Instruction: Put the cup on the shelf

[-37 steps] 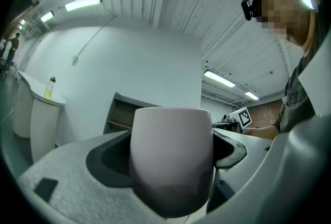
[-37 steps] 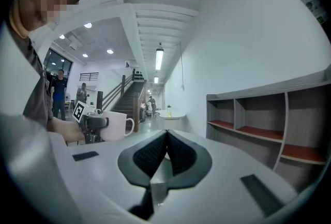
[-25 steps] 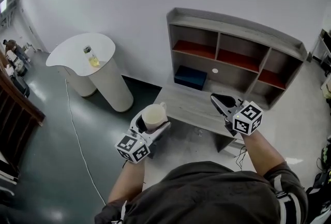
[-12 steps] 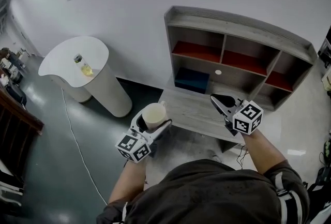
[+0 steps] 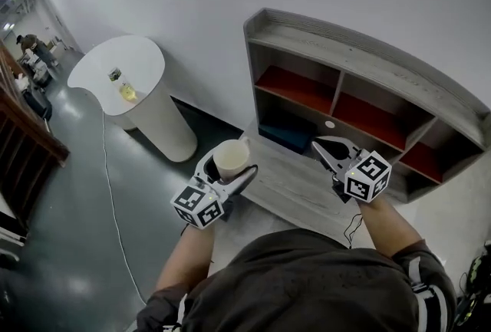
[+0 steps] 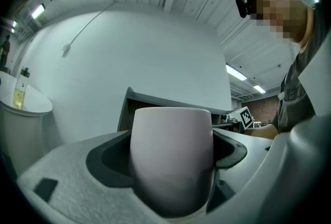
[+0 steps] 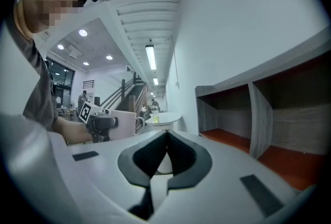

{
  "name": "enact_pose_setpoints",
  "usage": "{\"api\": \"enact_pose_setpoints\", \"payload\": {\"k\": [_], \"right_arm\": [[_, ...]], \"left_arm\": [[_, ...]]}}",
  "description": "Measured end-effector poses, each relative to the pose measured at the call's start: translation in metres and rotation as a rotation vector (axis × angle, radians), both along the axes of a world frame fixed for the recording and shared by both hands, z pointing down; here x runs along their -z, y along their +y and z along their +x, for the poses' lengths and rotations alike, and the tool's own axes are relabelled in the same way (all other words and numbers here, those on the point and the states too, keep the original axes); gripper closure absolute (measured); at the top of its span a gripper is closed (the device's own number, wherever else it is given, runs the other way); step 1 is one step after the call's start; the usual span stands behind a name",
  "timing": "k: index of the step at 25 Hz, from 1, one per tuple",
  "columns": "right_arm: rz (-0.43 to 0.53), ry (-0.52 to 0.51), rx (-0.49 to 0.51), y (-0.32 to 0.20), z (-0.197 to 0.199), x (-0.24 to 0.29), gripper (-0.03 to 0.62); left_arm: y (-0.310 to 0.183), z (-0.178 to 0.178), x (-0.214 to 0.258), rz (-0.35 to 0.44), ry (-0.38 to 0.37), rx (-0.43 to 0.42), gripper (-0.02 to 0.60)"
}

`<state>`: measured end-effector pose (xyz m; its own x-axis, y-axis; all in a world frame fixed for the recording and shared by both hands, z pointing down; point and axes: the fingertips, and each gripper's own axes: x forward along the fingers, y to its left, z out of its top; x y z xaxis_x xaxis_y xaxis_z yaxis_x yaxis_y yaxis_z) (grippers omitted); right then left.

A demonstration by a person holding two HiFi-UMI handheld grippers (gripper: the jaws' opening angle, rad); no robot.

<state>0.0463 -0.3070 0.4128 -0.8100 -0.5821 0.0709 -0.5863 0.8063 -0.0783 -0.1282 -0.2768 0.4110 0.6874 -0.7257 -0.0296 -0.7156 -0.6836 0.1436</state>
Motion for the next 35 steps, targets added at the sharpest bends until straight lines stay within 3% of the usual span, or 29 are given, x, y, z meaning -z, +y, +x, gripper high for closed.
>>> {"api": "enact_pose_setpoints", "payload": {"k": [4, 9, 17, 23, 35], "right_arm": [[0.000, 0.013, 0.055, -0.030, 0.022, -0.006, 0.602], [-0.001, 0.013, 0.049, -0.059, 0.031, -0.011, 0.602], [0.016, 0.018, -0.055, -0.081, 0.006, -0.014, 0.602], [-0.008, 0.026, -0.112, -0.085, -0.001, -0.023, 0.602], [0.000, 0.054, -0.171, -0.128, 0.023, -0.024, 0.602]], "left_arm": [[-0.033, 0.032, 0.000, 0.003, 0.026, 0.053, 0.147], [-0.065, 0.046, -0.003, -0.007, 0.024, 0.064, 0.147], [-0.116, 0.031, -0.009, 0.016, -0.014, -0.039, 0.147], [-0.163, 0.044, -0.009, 0.032, -0.026, -0.105, 0.147], [-0.251, 0.085, -0.025, 0.036, -0.049, -0.090, 0.147]]}}
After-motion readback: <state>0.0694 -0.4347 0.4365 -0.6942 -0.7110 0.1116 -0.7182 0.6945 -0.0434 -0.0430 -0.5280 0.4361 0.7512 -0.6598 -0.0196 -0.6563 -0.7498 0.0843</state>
